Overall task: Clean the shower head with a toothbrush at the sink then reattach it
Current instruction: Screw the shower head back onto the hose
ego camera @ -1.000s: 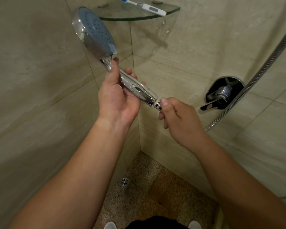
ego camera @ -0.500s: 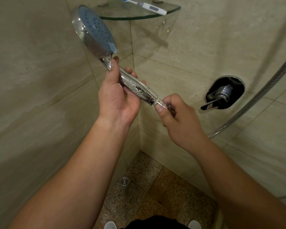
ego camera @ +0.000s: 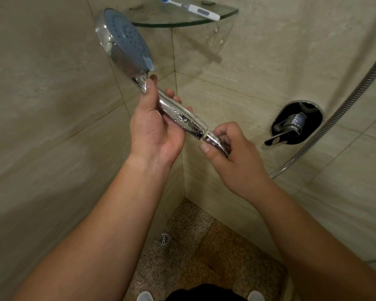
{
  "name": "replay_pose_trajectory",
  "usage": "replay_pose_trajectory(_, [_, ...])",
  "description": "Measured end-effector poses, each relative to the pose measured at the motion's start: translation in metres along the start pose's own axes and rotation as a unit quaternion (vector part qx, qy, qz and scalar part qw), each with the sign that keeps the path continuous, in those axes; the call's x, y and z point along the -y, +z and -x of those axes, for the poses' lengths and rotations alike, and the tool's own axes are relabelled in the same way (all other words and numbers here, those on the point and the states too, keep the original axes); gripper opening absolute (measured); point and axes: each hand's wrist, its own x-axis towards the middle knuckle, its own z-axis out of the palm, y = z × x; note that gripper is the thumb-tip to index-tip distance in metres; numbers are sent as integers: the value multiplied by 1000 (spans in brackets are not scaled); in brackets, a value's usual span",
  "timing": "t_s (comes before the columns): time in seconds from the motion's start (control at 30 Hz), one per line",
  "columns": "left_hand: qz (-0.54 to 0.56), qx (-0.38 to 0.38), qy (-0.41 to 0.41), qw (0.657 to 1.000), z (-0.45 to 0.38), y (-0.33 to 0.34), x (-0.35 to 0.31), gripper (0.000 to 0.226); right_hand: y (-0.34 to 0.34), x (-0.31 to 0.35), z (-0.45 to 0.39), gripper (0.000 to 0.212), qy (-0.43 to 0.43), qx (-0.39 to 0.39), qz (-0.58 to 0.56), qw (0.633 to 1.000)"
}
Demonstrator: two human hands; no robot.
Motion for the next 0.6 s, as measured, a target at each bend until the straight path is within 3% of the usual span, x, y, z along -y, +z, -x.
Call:
replay_pose_trajectory(0.17, [2, -4, 3, 1000, -2, 0, 0, 13, 1, -1, -2, 27, 8, -2, -4, 1000])
replay_pose_trajectory(0.33, [-1, -4, 4, 1000, -3, 0, 1, 13, 2, -3, -2, 18, 0, -14, -1, 1000])
replay_pose_trajectory(0.6, [-4, -2, 9, 1000, -3, -1, 2, 14, 1, -3, -3, 22, 7, -15, 11, 1000])
